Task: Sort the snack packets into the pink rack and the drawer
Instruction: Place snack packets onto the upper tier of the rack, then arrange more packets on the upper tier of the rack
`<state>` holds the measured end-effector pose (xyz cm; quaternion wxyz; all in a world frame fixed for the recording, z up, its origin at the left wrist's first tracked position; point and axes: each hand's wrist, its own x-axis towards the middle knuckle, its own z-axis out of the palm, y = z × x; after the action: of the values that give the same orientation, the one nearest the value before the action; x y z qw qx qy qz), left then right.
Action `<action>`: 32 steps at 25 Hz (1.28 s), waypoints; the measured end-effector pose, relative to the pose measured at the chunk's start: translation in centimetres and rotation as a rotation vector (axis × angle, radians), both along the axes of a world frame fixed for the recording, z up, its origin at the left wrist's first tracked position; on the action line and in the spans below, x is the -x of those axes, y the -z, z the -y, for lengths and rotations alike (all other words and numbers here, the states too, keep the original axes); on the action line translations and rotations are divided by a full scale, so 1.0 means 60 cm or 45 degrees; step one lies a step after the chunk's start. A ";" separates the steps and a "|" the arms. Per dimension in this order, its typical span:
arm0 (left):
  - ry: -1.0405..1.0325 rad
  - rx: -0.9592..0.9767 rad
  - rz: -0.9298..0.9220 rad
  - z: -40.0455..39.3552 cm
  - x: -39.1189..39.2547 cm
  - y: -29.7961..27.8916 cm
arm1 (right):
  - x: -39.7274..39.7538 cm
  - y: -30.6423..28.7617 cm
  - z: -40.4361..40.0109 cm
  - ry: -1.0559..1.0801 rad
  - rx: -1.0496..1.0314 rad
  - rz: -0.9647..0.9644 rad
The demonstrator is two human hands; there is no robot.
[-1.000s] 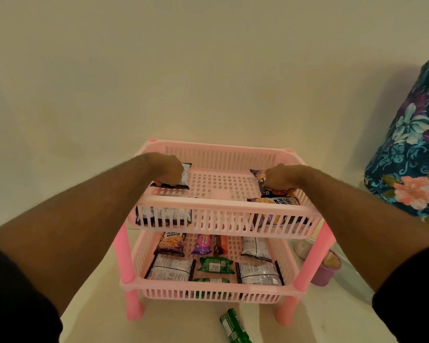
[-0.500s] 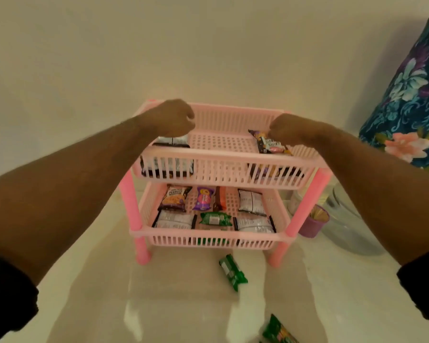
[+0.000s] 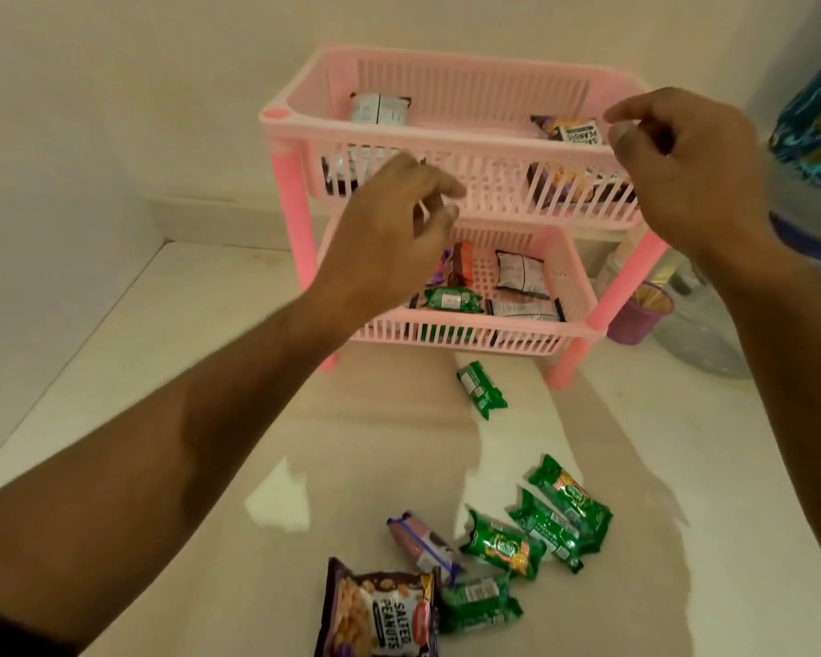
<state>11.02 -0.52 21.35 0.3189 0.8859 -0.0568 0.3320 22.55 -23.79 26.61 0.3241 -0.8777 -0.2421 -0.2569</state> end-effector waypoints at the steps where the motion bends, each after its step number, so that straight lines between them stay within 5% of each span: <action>1: 0.017 0.018 -0.070 0.004 0.020 0.028 | 0.018 0.015 0.001 -0.032 -0.063 -0.044; 4: 0.017 0.157 -0.396 0.010 0.082 0.126 | 0.077 0.080 -0.005 -0.141 -0.126 -0.267; 7: 0.034 0.299 -0.652 0.011 0.147 0.219 | 0.138 0.171 -0.019 -0.292 0.080 -0.456; 14: 0.233 0.425 -0.772 0.039 0.283 0.340 | 0.257 0.381 -0.041 -0.614 0.769 -1.022; 24: 0.527 -0.355 -0.696 0.057 0.374 0.425 | 0.319 0.460 -0.059 -0.630 0.987 -0.910; 32: 0.403 -0.521 -0.761 0.033 0.350 0.457 | 0.308 0.478 -0.087 -0.530 0.879 -0.792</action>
<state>-9.95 -2.50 -6.08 0.1856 0.9690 -0.1625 -0.0119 4.07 -18.60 -2.09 0.1162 -0.9017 -0.3747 0.1818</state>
